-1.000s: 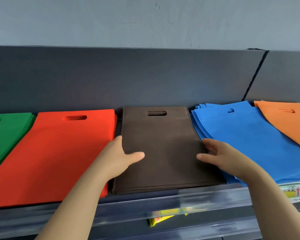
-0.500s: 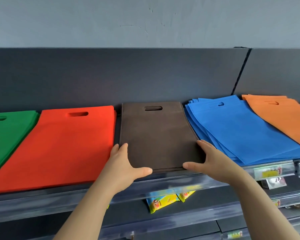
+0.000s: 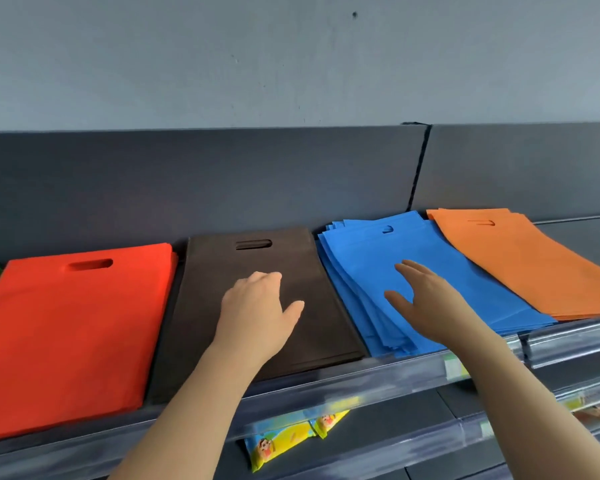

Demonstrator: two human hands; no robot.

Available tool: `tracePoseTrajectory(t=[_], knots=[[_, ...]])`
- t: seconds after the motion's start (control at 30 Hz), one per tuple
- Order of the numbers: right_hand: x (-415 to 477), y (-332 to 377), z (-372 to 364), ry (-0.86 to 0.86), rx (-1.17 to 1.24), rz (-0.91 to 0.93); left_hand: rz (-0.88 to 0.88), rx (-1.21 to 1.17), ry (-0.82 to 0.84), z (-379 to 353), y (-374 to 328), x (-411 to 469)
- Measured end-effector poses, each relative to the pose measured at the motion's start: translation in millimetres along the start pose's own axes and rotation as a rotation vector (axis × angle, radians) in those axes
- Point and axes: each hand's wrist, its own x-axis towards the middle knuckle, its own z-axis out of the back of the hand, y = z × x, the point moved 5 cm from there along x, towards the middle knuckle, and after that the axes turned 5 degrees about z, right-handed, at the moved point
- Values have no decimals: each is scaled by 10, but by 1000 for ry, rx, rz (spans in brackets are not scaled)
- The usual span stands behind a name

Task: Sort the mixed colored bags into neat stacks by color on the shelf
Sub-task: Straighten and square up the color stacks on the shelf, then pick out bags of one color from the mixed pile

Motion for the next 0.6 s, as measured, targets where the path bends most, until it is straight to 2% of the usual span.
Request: tracePoseTrajectory(t=[0.1,0.17,0.27,0.37,0.47,0.6], knots=[[158,-407,86,29,-68,-10,-23,-41,44,-224,-464,174],[277,-684,131,69,-90,-16,15,-101,147,-457,-730,316],[422,-1076,158,161,-136,-33,174,-160,266,-769,-972,533],[518,-1472,143,224,-212,-36,338,-200,304,-1008,-1105,680],[533,-1775,71,245,-169,-56,461,-301,277,-1132,-1205,796],[537,-1966,32,201,-153,-75,584,-526,134,-1186,-1243,917]])
